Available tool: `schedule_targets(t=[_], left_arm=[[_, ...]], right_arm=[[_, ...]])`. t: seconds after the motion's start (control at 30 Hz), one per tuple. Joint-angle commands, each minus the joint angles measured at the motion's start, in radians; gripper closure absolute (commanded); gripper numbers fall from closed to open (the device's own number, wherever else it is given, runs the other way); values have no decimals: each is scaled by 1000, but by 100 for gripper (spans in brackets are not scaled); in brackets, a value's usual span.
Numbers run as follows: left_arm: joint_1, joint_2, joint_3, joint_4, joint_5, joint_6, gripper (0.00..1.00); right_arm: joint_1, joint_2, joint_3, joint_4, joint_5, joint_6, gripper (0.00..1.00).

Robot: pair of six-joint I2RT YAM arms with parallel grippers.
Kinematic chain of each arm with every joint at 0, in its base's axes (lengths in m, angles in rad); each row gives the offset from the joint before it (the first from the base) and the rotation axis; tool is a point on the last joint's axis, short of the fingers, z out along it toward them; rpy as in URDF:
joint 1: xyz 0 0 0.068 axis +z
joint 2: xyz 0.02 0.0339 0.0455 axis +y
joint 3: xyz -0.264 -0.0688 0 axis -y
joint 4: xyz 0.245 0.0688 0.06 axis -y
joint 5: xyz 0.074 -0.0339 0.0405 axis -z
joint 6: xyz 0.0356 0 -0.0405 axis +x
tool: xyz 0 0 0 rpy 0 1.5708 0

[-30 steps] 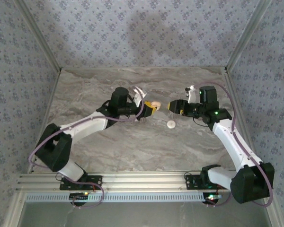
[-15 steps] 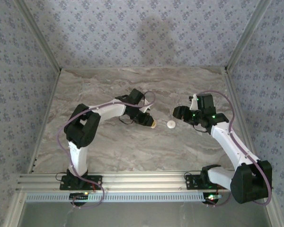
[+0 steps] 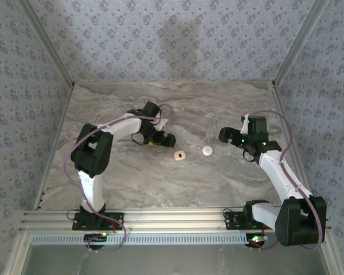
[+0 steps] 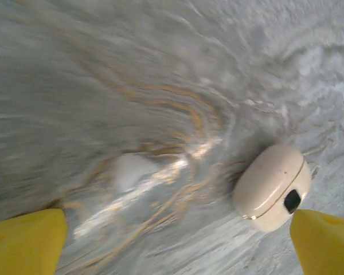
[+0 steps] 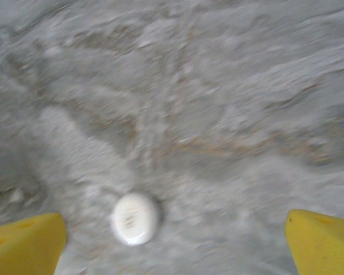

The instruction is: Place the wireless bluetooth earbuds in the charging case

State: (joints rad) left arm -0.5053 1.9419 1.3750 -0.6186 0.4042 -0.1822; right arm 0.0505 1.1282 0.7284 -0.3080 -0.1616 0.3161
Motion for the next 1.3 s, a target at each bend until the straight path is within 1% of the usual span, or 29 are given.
schedule_targets(t=[0.0,0.07,0.13,0.23,0.33,0.37,0.4,0.43,0.47,0.53,0.57,0.6,0.63,0.7,0.73,0.77,0.8,0.83,0.87,0.93,0.97,1.0,1.07,1.1,1.13,1.17,1.2,1.23,1.27], left_arm=[[62,-147,-33,-19,-145,25,0],[105,-234,-86,32,-234,29,0],[152,-352,-175,122,-357,18,0],[215,-517,-327,251,-541,1,0],[242,-644,-495,404,-707,68,0],[246,-671,-540,451,-760,97,0],[252,-699,-597,506,-819,125,0],[265,-719,-648,563,-861,145,0],[281,-738,-694,621,-879,154,0],[321,-773,-800,762,-897,116,0],[340,-781,-833,826,-872,106,0],[358,-776,-877,917,-849,110,0],[371,-756,-920,1007,-839,120,0],[393,-696,-984,1160,-834,149,0],[403,-657,-1009,1241,-826,153,0],[407,-635,-1001,1252,-812,166,0],[414,-621,-990,1263,-773,179,0],[419,-589,-1002,1348,-751,193,0],[427,-563,-1005,1388,-739,167,0],[438,-484,-1020,1490,-694,167,0],[438,-416,-1045,1611,-683,174,0],[436,-359,-1058,1720,-701,188,0],[447,-426,-1003,1486,-694,145,0],[467,-389,-990,1537,-698,132,0],[494,-392,-999,1522,-660,108,0],[505,-419,-987,1462,-651,92,1],[503,-405,-1000,1518,-655,101,0],[503,-399,-1003,1523,-654,102,0],[504,-414,-994,1480,-651,97,0]], right_arm=[[-70,-11,-70,162,152,-142,0],[-109,-13,-136,279,182,-180,0],[-161,-6,-205,405,185,-198,0],[-214,26,-277,542,180,-196,0],[-241,89,-346,712,177,-195,0],[-244,106,-353,745,170,-190,0],[-250,122,-333,733,153,-201,0],[-247,143,-332,778,130,-225,0],[-245,157,-331,805,125,-234,0],[-245,205,-329,891,111,-248,0],[-248,230,-309,884,106,-241,0],[-254,254,-267,829,84,-244,0],[-252,273,-246,817,55,-253,0],[-241,275,-240,813,39,-270,0],[-232,267,-262,862,39,-258,0],[-223,267,-297,950,35,-235,0],[-205,278,-320,1006,45,-242,0],[-176,295,-302,971,99,-257,0],[-157,329,-294,994,117,-273,0],[-117,370,-252,961,128,-318,0],[-103,375,-255,971,146,-327,0],[-111,364,-264,975,129,-326,0],[-101,397,-330,1123,140,-335,0],[-95,420,-356,1198,147,-336,0],[-97,395,-331,1105,144,-338,0],[-98,402,-334,1125,142,-336,0],[-98,408,-344,1156,141,-335,0],[-100,393,-332,1098,141,-336,0],[-99,403,-340,1132,139,-335,0]])
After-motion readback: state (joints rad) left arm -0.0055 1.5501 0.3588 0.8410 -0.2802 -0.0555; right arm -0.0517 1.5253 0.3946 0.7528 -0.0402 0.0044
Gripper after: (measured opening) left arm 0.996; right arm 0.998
